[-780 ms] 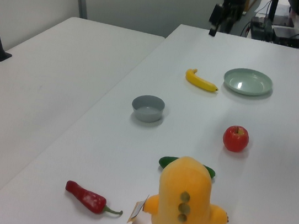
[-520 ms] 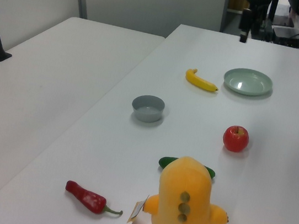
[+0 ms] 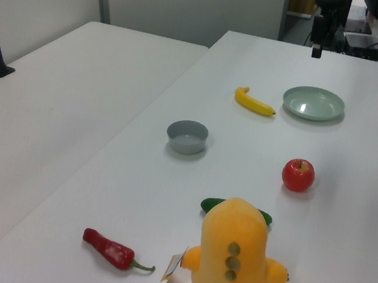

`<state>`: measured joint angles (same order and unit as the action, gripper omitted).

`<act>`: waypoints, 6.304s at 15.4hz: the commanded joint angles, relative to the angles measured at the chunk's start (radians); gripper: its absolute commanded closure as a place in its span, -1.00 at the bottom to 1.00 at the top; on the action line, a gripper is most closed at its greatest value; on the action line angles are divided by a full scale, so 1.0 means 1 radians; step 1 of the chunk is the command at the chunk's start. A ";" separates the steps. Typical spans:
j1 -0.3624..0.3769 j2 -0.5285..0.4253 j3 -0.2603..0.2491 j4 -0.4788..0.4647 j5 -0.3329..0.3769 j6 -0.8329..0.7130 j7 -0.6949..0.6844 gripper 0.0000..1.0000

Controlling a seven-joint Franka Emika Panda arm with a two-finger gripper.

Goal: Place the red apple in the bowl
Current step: 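Move the gripper toward the red apple, then lower the open gripper down over the red apple, then close the gripper around the red apple, then lift the red apple and carry it over the grey bowl, then lower the apple into the grey bowl and open the gripper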

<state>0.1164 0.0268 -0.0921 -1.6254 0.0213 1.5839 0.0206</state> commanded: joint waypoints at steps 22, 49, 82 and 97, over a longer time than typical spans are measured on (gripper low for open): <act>0.238 -0.014 0.005 -0.312 -0.027 0.351 0.123 -1.00; 0.236 0.096 0.121 -0.511 -0.115 0.576 0.131 -0.49; 0.095 0.499 0.129 0.217 -0.139 0.656 0.677 0.60; 0.105 0.683 0.137 0.397 -0.138 0.674 0.938 0.57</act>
<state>0.2139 0.6859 0.0442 -1.2592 -0.1110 2.2306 0.9188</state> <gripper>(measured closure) 0.304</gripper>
